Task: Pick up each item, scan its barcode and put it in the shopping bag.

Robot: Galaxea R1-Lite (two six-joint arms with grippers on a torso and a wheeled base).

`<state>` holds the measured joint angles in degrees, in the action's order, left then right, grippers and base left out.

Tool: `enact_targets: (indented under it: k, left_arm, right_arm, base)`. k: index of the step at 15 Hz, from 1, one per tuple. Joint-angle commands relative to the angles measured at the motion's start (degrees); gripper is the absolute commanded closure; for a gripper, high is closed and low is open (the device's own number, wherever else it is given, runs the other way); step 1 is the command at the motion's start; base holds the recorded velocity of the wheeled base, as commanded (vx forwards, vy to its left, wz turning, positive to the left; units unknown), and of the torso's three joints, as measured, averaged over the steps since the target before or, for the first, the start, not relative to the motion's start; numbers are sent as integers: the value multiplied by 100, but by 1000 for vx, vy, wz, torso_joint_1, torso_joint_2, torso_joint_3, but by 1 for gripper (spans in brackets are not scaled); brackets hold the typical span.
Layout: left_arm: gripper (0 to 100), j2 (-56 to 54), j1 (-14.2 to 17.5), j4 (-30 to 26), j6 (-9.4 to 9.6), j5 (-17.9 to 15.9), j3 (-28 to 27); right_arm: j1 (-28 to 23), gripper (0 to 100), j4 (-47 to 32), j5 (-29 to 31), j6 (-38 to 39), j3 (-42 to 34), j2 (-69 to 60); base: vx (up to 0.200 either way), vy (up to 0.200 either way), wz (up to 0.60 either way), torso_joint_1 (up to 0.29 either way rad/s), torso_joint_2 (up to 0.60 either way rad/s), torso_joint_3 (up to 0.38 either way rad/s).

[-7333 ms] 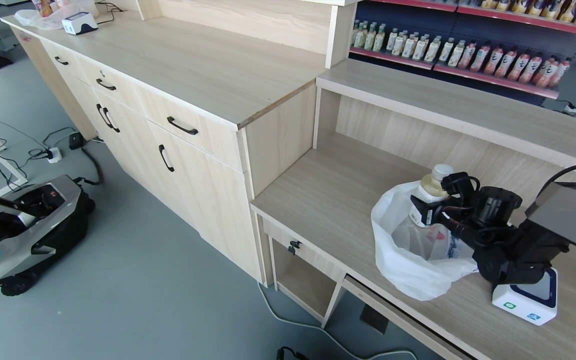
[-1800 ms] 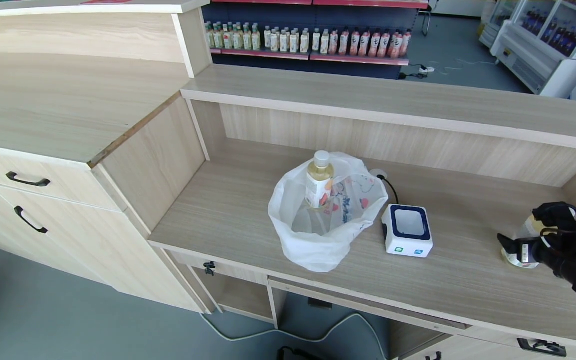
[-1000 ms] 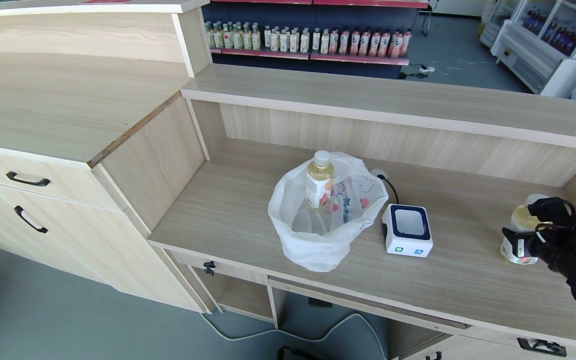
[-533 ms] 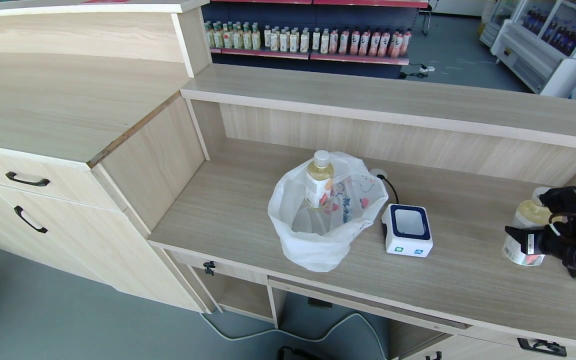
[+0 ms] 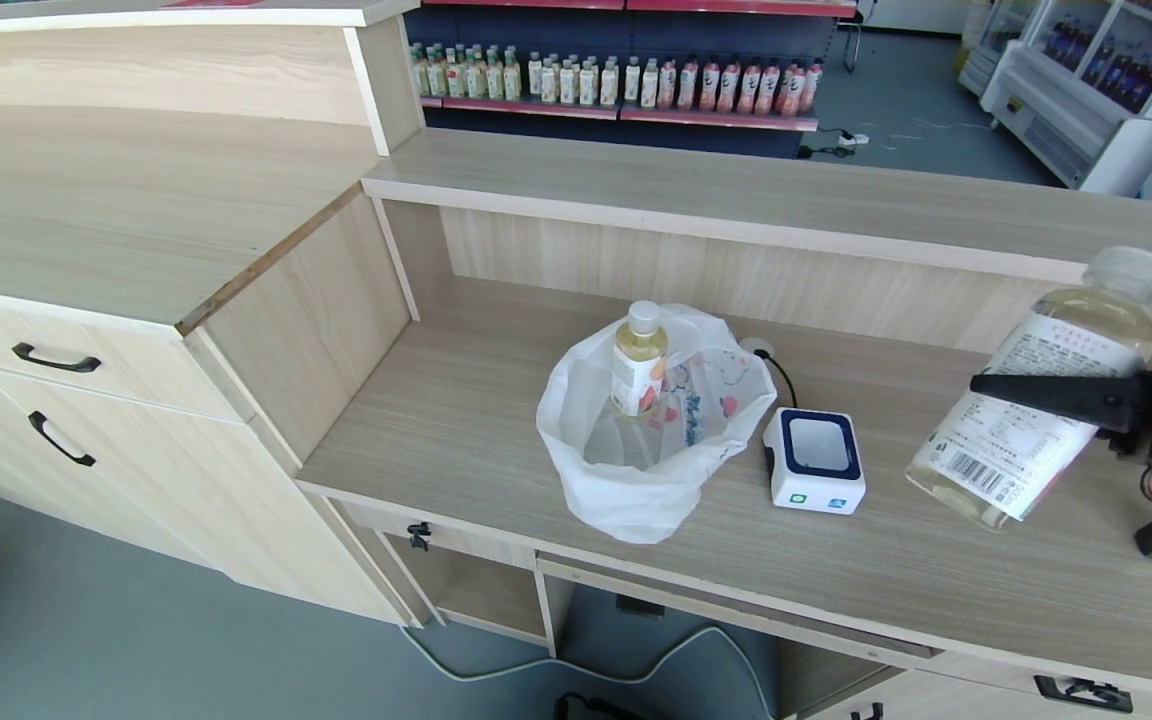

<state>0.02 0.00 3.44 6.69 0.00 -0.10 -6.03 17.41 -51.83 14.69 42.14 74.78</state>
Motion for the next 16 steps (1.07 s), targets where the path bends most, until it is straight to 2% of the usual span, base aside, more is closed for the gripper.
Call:
enact_targets:
  k: [1, 4, 10, 12, 16]
  left_arm:
    - [0, -2, 0, 8, -1, 0, 1]
    - [0, -2, 0, -1, -1, 0, 1]
    - [0, -2, 0, -1, -1, 0, 1]
    - [0, -2, 0, -1, -1, 0, 1]
    - [0, -2, 0, -1, -1, 0, 1]
  right_arm:
    - [850, 100, -71, -108, 324, -13, -851]
    - [1605, 100, -71, -90, 315, -101, -1062]
    - [2467, 100, -18, -108, 412, 22, -1466]
    - [2976, 100, 166, -108, 684, 189, -1528]
    - [3609, 100, 298, -108, 957, 532, -1440]
  base:
    - [0, 0, 0, 0, 0, 0]
    - [0, 0, 0, 0, 0, 0]
    - [0, 0, 0, 0, 0, 0]
    - [0, 0, 0, 0, 0, 0]
    - [0, 0, 0, 0, 0, 0]
